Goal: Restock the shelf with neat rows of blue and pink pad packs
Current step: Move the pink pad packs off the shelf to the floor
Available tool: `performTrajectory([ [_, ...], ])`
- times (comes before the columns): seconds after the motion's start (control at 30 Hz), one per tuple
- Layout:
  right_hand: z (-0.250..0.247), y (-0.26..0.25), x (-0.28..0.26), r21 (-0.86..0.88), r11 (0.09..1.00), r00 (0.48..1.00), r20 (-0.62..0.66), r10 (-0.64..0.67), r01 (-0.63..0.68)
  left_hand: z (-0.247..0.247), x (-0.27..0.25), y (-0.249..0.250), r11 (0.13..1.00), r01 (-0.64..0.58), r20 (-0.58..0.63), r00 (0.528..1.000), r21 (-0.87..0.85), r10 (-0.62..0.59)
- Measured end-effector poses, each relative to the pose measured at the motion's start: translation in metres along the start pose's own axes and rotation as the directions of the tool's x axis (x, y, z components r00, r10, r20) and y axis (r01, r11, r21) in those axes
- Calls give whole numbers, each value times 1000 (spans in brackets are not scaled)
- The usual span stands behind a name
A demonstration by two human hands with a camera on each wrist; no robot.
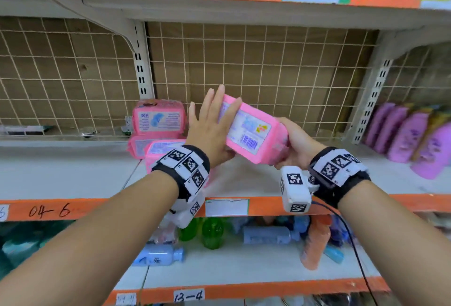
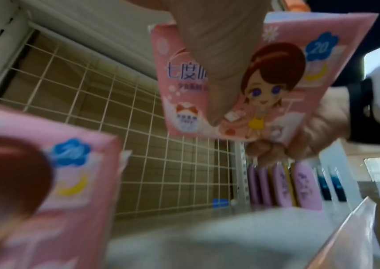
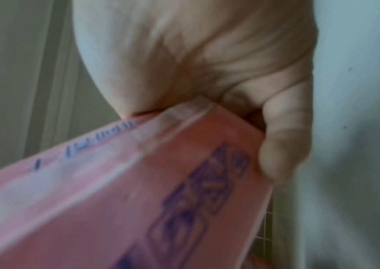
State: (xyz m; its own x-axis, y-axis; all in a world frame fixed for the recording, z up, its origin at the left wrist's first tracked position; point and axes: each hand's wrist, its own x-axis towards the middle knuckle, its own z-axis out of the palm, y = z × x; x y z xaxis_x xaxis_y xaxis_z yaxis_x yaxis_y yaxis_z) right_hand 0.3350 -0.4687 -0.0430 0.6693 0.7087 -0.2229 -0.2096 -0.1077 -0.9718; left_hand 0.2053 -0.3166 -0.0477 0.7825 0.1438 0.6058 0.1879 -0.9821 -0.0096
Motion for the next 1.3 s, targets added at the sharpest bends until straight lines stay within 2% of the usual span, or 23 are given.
performTrajectory([
  [0.1,-6,6,-12,11,1000,999,34,18,-19,-14,15,7,990,-94,15,995,-108,96],
  [0.13,-8,7,-13,-11,1000,1000,-24,-7,7,-17,19,7,989,-95,43,994,-114,101],
  [0.17,-12,7,-12,-84,993,989,-122,-87,77,-19,22,7,993,-71,75,994,-98,79],
  [0.2,-15,4,-11,-212,962,947,-234,-219,170,-19,25,6,997,-27,110,993,-77,36],
  [0.23,-16,1,-11,-373,888,861,-320,-394,268,-18,26,6,997,26,145,989,-73,-16],
  [0.27,-17,-3,-14,-520,781,769,-320,-554,346,-15,27,5,992,79,183,981,-96,-61],
  [0.3,-16,-7,-17,-618,675,722,-238,-649,403,-11,28,4,984,121,225,970,-134,-89],
  [0.33,-14,-8,-19,-689,583,732,-110,-672,431,-6,28,4,976,144,265,959,-167,-96],
  [0.4,-10,-5,-17,-813,409,817,135,-560,414,5,25,4,968,151,325,942,-202,-79],
  [0.47,-4,1,-9,-905,236,880,235,-413,353,16,21,5,963,146,347,936,-225,-61],
  [0.5,-2,3,-3,-923,197,895,242,-375,332,20,20,5,962,141,349,936,-234,-52],
  [0.6,1,13,11,-946,179,919,197,-341,270,25,17,-4,971,66,334,943,-228,14],
  [0.67,1,26,20,-966,155,936,151,-317,208,22,17,-22,993,40,369,929,-109,3],
  [0.77,2,40,26,-960,240,952,67,-298,143,18,15,-55,984,171,502,848,42,-169],
  [0.87,4,44,27,-968,218,947,49,-319,123,24,6,-79,948,304,562,770,94,-302],
  [0.93,6,49,25,-979,181,937,26,-348,94,32,-3,-85,933,324,595,723,158,-352],
  [1.0,8,55,20,-988,145,923,-9,-384,51,38,-9,-82,930,301,610,703,212,-367],
  [1.07,12,58,15,-989,147,902,-48,-429,17,36,-11,-77,933,288,629,690,215,-358],
  [1.13,17,60,10,-984,177,877,-91,-472,-6,33,-16,-72,947,254,631,706,198,-321],
  [1.23,29,65,-2,-966,258,837,-156,-524,-18,30,-33,-66,967,186,545,800,175,-252],
  [1.3,39,72,-12,-961,275,817,-181,-548,-29,30,-48,-65,979,151,471,859,138,-199],
])
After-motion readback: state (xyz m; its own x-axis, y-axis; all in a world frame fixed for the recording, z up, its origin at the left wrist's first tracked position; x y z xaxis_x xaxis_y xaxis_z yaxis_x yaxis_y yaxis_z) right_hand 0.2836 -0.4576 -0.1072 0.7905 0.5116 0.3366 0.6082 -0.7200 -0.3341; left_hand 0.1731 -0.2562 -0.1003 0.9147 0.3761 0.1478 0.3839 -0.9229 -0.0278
